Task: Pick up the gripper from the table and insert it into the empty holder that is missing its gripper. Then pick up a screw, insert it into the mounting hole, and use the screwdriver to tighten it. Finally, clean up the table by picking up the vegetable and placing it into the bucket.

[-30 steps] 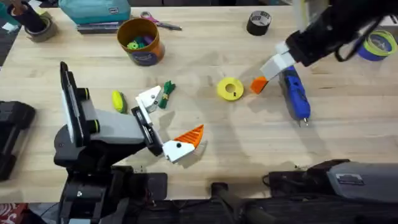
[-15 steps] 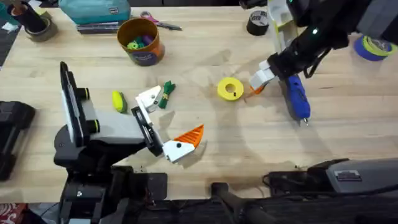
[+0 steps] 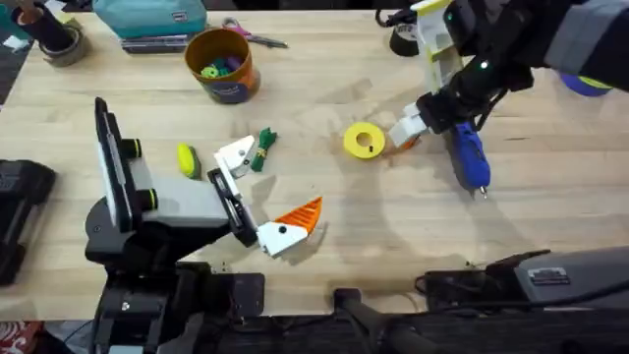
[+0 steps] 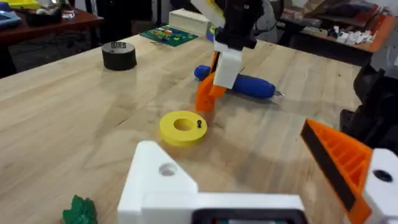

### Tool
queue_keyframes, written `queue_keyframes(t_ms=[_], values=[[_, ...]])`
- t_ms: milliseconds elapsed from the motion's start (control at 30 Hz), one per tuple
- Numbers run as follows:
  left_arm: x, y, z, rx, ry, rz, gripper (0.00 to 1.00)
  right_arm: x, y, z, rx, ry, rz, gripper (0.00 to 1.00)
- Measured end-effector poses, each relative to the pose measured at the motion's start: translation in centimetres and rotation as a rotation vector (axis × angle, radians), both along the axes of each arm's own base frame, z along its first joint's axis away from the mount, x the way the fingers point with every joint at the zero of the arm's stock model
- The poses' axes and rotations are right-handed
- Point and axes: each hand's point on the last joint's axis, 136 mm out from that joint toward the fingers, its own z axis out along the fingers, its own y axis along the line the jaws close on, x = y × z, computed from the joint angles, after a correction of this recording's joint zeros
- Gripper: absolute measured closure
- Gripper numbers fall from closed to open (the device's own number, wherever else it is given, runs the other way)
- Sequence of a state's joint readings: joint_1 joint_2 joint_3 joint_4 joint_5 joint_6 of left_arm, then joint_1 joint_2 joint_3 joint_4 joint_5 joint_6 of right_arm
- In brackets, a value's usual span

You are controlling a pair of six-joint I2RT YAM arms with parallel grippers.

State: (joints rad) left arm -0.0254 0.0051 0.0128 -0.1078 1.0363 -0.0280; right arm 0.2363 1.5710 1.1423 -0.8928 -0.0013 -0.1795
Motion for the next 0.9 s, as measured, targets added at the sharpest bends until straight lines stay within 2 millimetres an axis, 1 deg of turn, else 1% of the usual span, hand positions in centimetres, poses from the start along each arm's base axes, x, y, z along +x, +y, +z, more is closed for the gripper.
queue_keyframes(t_ms=[267, 367, 500, 567, 667, 700, 733, 900], values=[[0.00, 0.00, 0.00, 0.000, 0.000, 0.000, 0.015, 0.17, 0.20, -0.18, 0.001, -0.003, 0.005, 0.059], [0.00, 0.00, 0.00, 0.000, 0.000, 0.000, 0.015, 0.24, 0.24, -0.17, 0.002, -0.006, 0.006, 0.134], [0.00, 0.00, 0.00, 0.000, 0.000, 0.000, 0.016, 0.46, 0.38, -0.12, 0.004, -0.016, 0.007, 0.328], [0.00, 0.00, -0.01, 0.000, 0.000, 0.000, 0.015, 0.52, 0.47, -0.11, 0.005, -0.019, 0.010, 0.481], [0.00, 0.00, 0.00, 0.000, 0.000, 0.000, 0.015, 0.53, 0.58, -0.10, 0.005, -0.021, 0.013, 0.930], [0.00, 0.00, 0.00, 0.000, 0.000, 0.000, 0.015, 0.57, 0.59, -0.09, 0.006, -0.022, 0.008, 0.977], [0.00, 0.00, 0.00, 0.000, 0.000, 0.000, 0.015, 0.57, 0.59, -0.10, 0.006, -0.022, 0.007, 0.987], [0.00, 0.00, 0.01, 0.000, 0.000, 0.000, 0.015, 0.59, 0.60, -0.09, 0.007, -0.023, 0.007, 0.989]])
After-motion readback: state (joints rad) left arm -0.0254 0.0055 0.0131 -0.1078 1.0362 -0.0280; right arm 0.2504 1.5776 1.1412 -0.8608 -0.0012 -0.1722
